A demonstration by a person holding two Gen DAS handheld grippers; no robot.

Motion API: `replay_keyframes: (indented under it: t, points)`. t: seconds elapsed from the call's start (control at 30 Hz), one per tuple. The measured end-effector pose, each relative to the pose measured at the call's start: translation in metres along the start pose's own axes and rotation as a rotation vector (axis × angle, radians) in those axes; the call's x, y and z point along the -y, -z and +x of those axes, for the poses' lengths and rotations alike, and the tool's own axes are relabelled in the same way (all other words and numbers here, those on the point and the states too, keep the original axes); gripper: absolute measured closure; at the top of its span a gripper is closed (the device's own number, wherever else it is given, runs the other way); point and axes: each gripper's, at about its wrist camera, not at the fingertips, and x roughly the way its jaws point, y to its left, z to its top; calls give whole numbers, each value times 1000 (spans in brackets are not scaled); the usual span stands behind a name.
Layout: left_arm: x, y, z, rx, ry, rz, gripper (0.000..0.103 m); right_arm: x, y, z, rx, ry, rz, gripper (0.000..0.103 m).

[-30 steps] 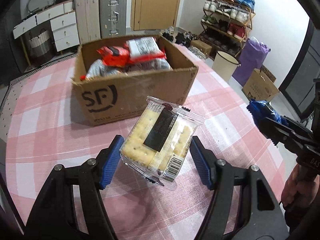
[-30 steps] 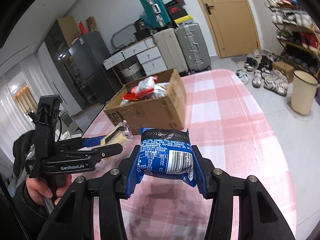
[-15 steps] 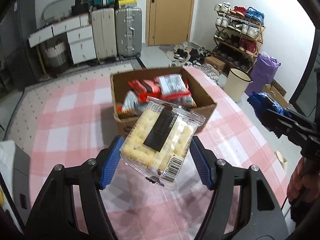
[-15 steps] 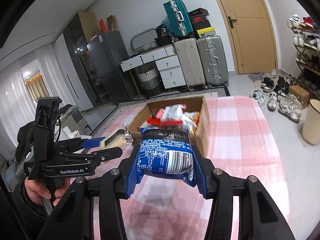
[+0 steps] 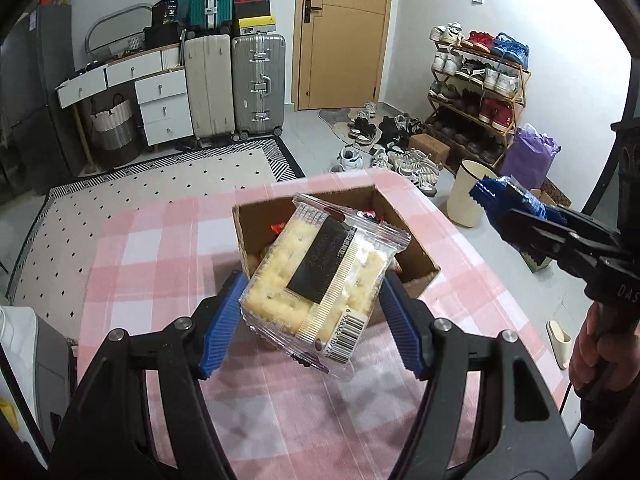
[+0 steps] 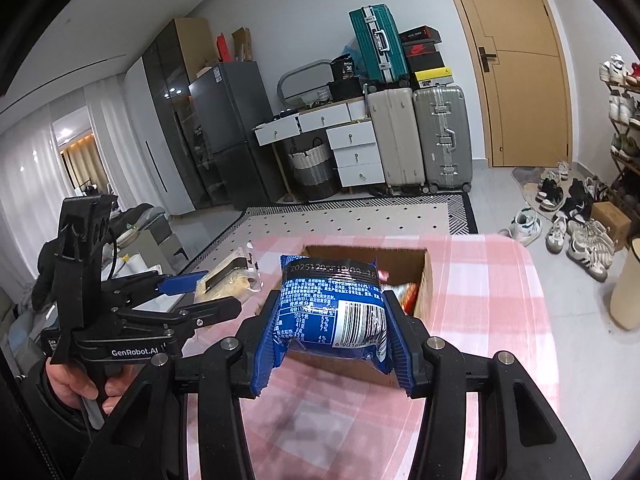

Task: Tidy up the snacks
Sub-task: 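Carry the cracker pack and blue pack over the SF box, then open both grippers to drop the two packs into the box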

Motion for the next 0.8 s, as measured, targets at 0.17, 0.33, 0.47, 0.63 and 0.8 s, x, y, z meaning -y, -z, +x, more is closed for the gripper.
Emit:
replay_keyframes:
  t: [0.17,0.33,0.47,0.63,0.8]
  points:
    - [-15,-20,2,13,-6,-17,37,3,-26,14,-3,7,-8,54]
    - [-27,-35,13,6,-2,-32,37,8,-41,32,-4,12,5,54]
    - [-29,-46,24,-1,-6,-26,37,15,-51,50,-16,13,17,54]
    - [-29,-60,51,-22,4,-33,37,22,-60,74,-42,11,31,54]
    - [-29,-59,72,-36,10,-42,37,25,-60,97,-73,7,36,54]
